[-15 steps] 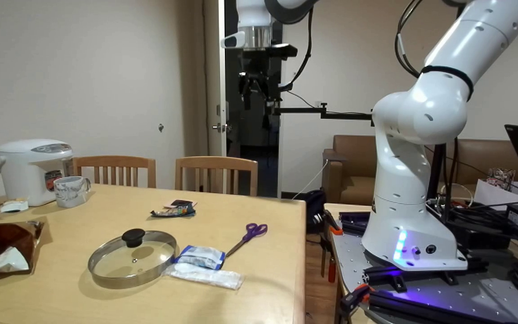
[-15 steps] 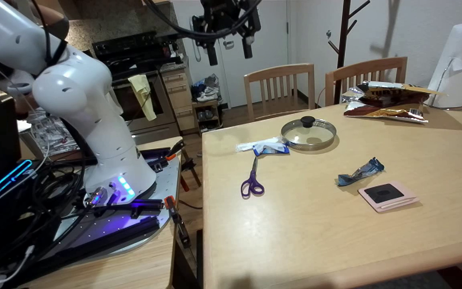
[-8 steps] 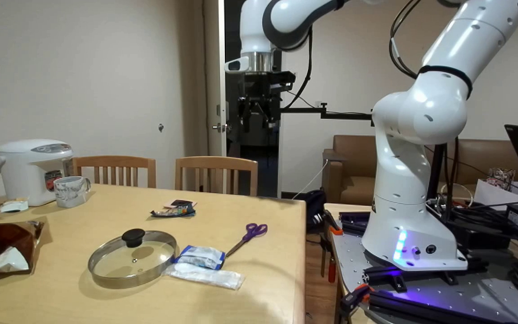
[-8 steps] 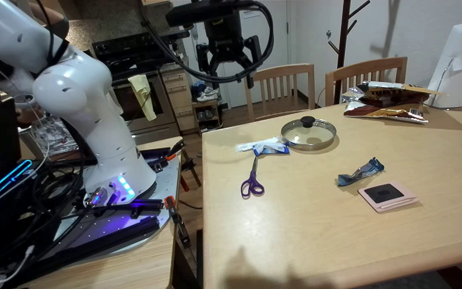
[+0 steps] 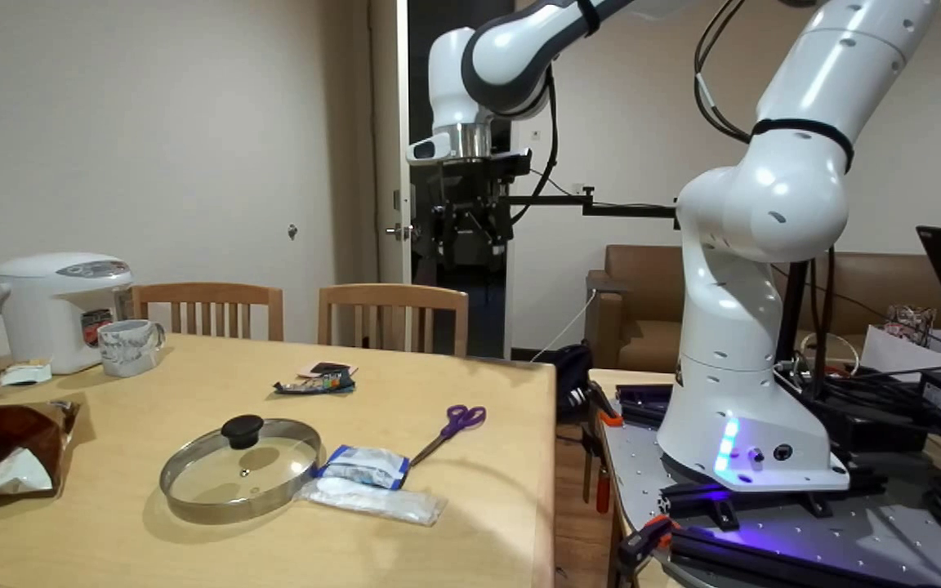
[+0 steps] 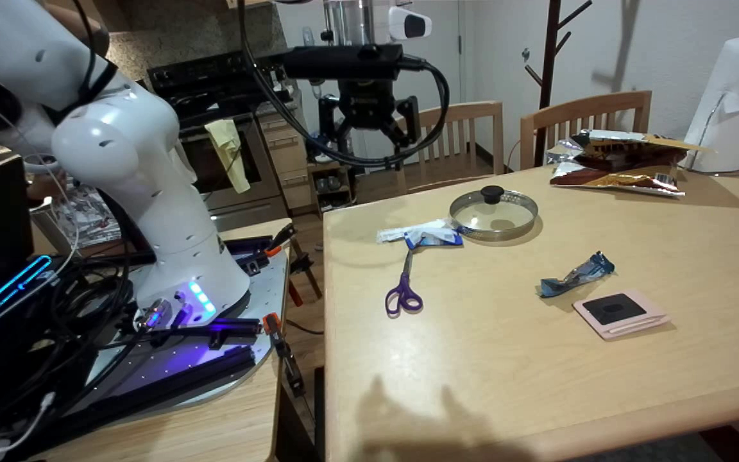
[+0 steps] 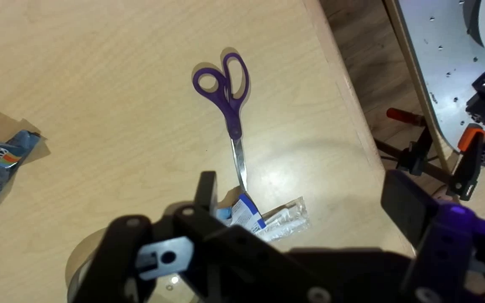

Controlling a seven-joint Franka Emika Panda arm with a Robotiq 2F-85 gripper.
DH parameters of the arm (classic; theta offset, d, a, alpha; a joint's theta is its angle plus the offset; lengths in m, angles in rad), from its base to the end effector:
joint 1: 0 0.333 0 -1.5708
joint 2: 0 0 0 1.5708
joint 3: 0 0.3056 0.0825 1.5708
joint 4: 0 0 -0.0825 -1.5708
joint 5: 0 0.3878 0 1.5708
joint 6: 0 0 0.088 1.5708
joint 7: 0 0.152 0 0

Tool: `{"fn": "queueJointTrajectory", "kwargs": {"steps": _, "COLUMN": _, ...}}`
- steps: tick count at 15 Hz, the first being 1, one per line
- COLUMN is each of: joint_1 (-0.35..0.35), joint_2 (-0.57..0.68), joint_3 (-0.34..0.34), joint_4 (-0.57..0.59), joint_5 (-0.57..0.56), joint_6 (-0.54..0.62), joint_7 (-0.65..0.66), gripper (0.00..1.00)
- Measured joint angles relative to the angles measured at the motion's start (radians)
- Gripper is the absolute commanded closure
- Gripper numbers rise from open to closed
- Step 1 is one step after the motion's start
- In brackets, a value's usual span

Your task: Place the pair of scissors next to the lid

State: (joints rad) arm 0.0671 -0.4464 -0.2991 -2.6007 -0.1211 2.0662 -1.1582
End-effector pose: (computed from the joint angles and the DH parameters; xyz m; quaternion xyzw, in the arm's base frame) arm 0.3760 -0.0892 0.3327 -0.8706 -0.4892 0.0317 0.0411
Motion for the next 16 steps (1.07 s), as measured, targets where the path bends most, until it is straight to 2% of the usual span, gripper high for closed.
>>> {"fn": "queueJointTrajectory", "kwargs": {"steps": 7, "joint_1": -0.017, "joint_2": 0.062, "joint_3": 0.03, "joint_4": -0.022, "joint_5": -0.004, "joint_6": 0.005, "joint_7": -0.006, "gripper": 0.0}}
{"fn": "queueJointTrajectory", "kwargs": {"steps": 12, "joint_1": -0.035, "joint_2": 0.078, "joint_3": 0.031, "joint_4": -0.075, "joint_5": -0.002, "joint_6": 0.081, "joint_7": -0.013, "gripper": 0.0}}
{"fn": "queueJointTrajectory", "kwargs": {"steps": 16, "joint_1": -0.043, "joint_2": 0.079, "joint_3": 0.031, "joint_4": -0.08, "joint_5": -0.002, "joint_6": 0.088, "joint_7": -0.013, "gripper": 0.0}}
